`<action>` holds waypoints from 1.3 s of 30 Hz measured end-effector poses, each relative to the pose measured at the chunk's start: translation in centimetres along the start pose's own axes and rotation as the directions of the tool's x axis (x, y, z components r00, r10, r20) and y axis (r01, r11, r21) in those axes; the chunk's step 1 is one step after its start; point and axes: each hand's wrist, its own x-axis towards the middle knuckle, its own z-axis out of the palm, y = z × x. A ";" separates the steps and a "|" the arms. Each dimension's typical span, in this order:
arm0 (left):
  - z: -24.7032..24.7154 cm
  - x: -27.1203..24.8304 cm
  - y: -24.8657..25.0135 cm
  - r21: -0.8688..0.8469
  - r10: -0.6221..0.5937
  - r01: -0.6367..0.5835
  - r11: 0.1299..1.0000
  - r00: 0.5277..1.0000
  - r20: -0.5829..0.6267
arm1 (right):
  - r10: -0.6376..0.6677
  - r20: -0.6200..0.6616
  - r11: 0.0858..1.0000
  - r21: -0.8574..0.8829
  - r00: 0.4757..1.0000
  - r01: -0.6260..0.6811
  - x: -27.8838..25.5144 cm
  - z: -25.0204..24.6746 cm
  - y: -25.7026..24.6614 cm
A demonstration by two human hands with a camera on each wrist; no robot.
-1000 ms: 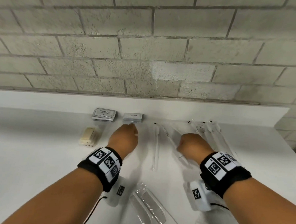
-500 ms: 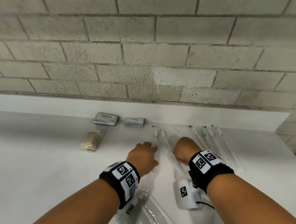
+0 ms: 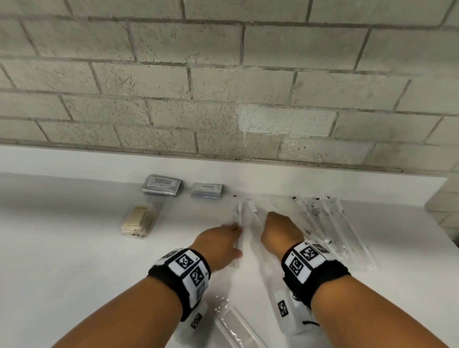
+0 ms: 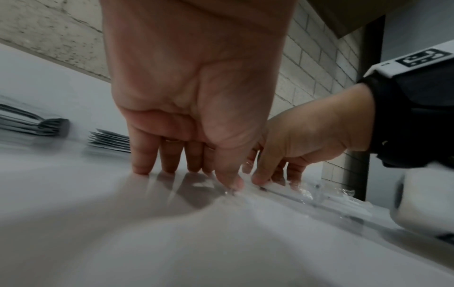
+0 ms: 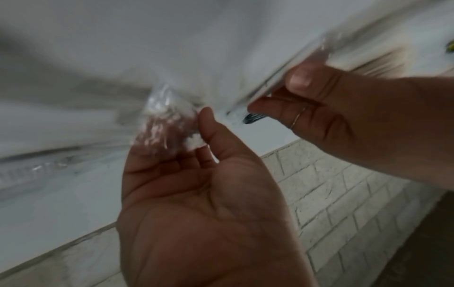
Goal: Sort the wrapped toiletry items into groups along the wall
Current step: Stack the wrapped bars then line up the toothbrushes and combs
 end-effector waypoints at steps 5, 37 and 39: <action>-0.7 -0.4 -0.3 -0.040 0.009 -0.008 0.999 1.000 0.007 | 0.124 0.239 0.935 0.296 0.963 -0.194 1.2 -0.3 0.5; -0.3 -0.1 0.0 0.052 0.098 -0.104 0.993 0.989 0.108 | -0.085 -0.109 0.875 -0.483 0.990 0.022 2.3 -2.5 3.6; -0.2 0.0 0.1 0.060 0.091 -0.099 0.993 0.989 0.119 | -0.126 -0.064 0.831 -0.552 0.990 0.070 2.2 -2.5 3.7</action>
